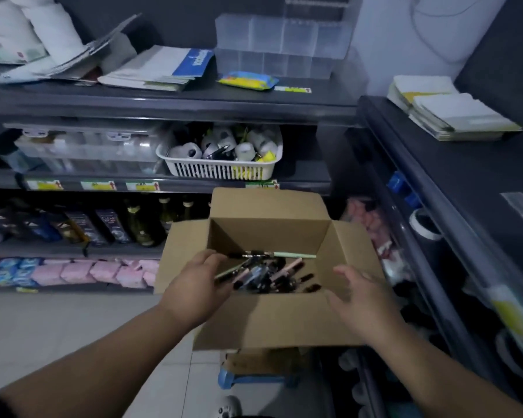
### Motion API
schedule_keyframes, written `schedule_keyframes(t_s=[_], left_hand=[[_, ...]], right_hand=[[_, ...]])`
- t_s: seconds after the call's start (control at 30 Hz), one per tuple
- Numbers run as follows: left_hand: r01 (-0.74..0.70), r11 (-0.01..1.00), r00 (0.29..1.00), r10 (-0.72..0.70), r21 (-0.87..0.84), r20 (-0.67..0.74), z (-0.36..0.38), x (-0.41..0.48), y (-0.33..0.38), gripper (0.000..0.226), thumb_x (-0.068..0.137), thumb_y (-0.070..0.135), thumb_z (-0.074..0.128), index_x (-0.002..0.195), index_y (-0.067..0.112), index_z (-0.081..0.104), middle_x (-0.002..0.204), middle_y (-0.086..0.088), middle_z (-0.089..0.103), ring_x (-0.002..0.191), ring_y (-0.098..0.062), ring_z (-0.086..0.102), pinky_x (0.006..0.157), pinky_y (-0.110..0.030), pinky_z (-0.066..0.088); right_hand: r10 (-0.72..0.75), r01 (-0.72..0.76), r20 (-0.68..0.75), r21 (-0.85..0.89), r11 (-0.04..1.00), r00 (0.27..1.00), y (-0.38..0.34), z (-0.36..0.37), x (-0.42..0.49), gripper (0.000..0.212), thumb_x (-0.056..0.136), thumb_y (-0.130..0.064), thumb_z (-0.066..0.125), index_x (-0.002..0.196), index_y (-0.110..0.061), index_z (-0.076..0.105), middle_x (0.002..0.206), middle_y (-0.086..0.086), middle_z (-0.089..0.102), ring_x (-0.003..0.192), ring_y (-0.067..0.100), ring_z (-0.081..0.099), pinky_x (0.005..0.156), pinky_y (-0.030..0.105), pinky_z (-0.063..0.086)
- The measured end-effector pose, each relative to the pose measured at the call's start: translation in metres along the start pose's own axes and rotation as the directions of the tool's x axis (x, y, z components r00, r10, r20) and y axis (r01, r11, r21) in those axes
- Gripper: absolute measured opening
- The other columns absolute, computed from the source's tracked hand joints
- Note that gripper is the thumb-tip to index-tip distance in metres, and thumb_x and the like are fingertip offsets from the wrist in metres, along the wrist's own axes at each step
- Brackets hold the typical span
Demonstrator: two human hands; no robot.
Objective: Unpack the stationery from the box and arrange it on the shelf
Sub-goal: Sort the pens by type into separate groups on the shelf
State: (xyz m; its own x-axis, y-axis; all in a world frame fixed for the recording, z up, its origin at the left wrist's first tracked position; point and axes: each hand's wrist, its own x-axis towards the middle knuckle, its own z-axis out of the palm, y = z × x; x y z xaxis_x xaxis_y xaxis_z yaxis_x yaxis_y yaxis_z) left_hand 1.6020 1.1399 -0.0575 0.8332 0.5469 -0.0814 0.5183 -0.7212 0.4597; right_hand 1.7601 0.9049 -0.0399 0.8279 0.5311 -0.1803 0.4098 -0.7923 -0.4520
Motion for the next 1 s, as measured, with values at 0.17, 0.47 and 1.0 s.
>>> schedule_keyframes(t_s=[0.17, 0.47, 1.0], left_hand=[[-0.032, 0.999, 0.991, 0.034, -0.020, 0.130, 0.015, 0.063, -0.018, 0.059, 0.088, 0.040, 0.061, 0.140, 0.019, 0.043, 0.146, 0.001, 0.036, 0.127, -0.015, 0.044, 0.103, -0.022, 0.035], [0.038, 0.999, 0.868, -0.037, 0.008, 0.496, 0.083, 0.128, -0.022, 0.080, 0.082, 0.042, 0.069, 0.148, 0.020, 0.029, 0.152, -0.005, 0.027, 0.136, -0.023, 0.034, 0.110, -0.028, 0.032], [-0.044, 0.983, 0.709, -0.095, 0.178, 0.699, 0.151, 0.146, -0.034, 0.064, 0.071, 0.036, 0.077, 0.125, 0.023, 0.046, 0.130, -0.006, 0.050, 0.115, -0.023, 0.051, 0.093, -0.035, 0.047]], right_hand=[[-0.004, 0.005, 0.075, -0.019, 1.000, 0.997, -0.023, 0.027, 0.064, 0.050, 0.086, -0.035, 0.065, 0.132, -0.024, 0.051, 0.125, 0.001, 0.054, 0.107, 0.019, 0.058, 0.089, 0.033, 0.049], [-0.111, 0.161, 0.440, -0.076, 0.984, 0.891, -0.005, 0.084, 0.162, 0.073, 0.079, -0.041, 0.073, 0.142, -0.029, 0.038, 0.144, 0.001, 0.041, 0.130, 0.018, 0.042, 0.099, 0.023, 0.035], [-0.180, 0.506, 0.679, -0.319, 0.802, 0.712, 0.033, 0.152, 0.216, 0.061, 0.080, -0.033, 0.066, 0.136, -0.030, 0.042, 0.140, 0.006, 0.039, 0.130, 0.029, 0.037, 0.109, 0.044, 0.031]])
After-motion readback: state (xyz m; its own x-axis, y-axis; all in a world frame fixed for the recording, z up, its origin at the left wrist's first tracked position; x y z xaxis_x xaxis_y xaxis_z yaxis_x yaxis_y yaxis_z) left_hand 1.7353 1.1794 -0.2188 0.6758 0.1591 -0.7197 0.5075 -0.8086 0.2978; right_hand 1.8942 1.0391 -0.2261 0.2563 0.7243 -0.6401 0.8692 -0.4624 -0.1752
